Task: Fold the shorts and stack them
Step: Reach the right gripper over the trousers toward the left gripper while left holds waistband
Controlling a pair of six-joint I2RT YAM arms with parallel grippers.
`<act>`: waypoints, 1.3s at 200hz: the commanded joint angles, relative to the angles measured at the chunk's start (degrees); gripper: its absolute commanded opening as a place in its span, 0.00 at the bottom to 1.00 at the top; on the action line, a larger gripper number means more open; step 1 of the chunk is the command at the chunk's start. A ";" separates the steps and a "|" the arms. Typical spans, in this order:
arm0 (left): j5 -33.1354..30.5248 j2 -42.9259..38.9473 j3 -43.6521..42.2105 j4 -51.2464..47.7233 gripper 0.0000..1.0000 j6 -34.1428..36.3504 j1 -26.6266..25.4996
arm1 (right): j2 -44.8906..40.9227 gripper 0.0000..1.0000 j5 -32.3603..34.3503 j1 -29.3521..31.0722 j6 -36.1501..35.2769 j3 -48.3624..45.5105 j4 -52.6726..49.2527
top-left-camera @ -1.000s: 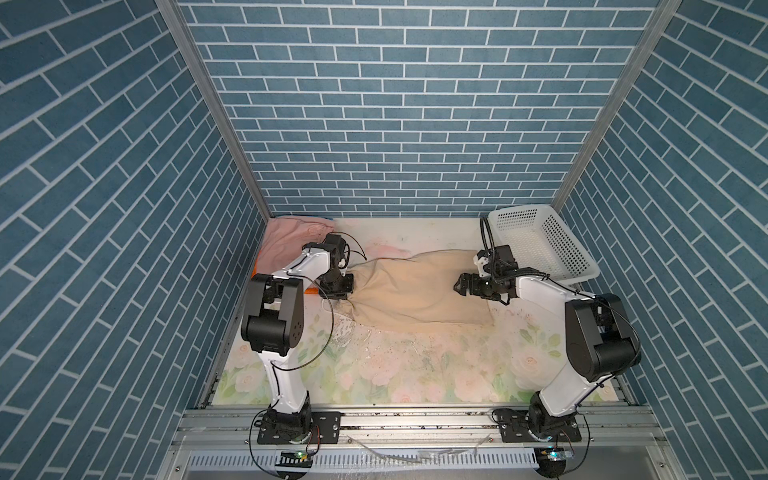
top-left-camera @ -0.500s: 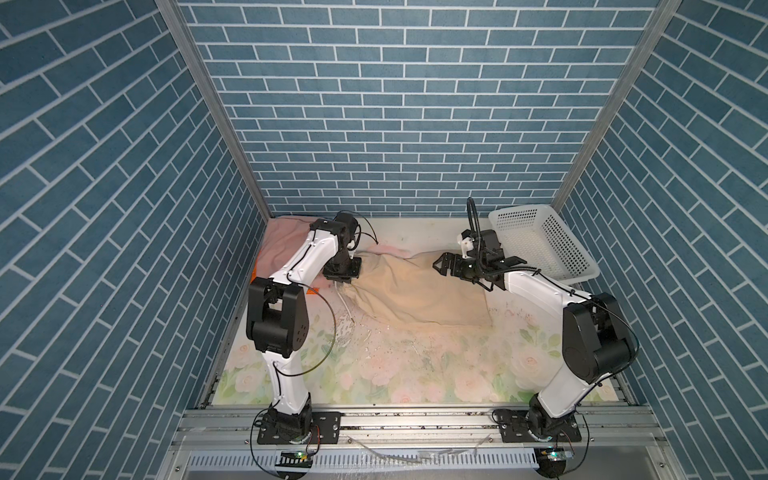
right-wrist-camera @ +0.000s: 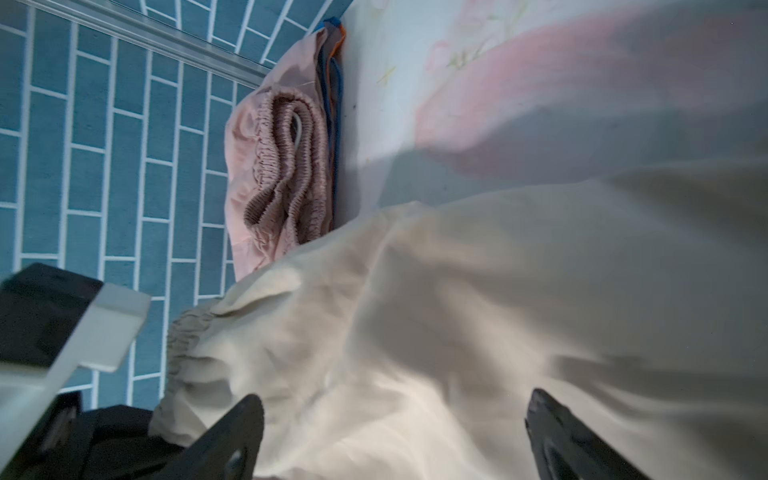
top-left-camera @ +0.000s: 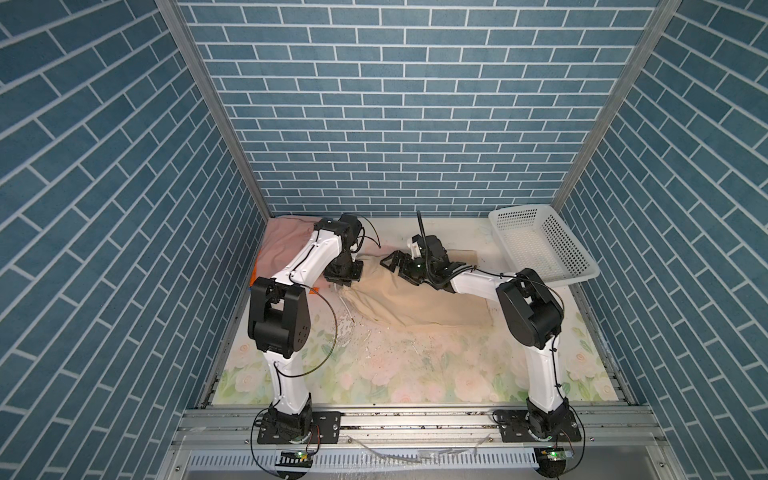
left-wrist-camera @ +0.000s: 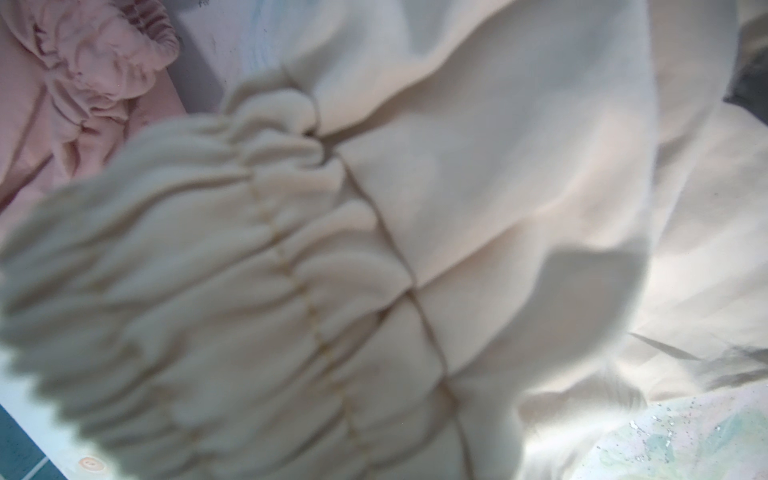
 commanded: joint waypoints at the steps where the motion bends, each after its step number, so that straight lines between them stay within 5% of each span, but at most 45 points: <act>1: -0.71 -1.54 -1.24 -0.44 0.00 1.11 -0.16 | 5.75 0.99 -2.04 -1.53 5.76 2.37 7.29; 76: -1.81 -2.62 -4.44 1.12 0.00 2.49 0.03 | 15.45 0.99 -4.32 -6.08 3.42 9.51 14.15; 137: -0.96 -1.92 -2.11 0.04 0.00 2.47 -0.01 | 17.65 0.99 -6.36 -9.32 -0.85 17.07 7.09; 260: -5.91 7.60 16.99 -11.62 0.00 1.16 -5.27 | -22.68 0.99 -1.97 -13.26 -18.33 -19.08 -10.79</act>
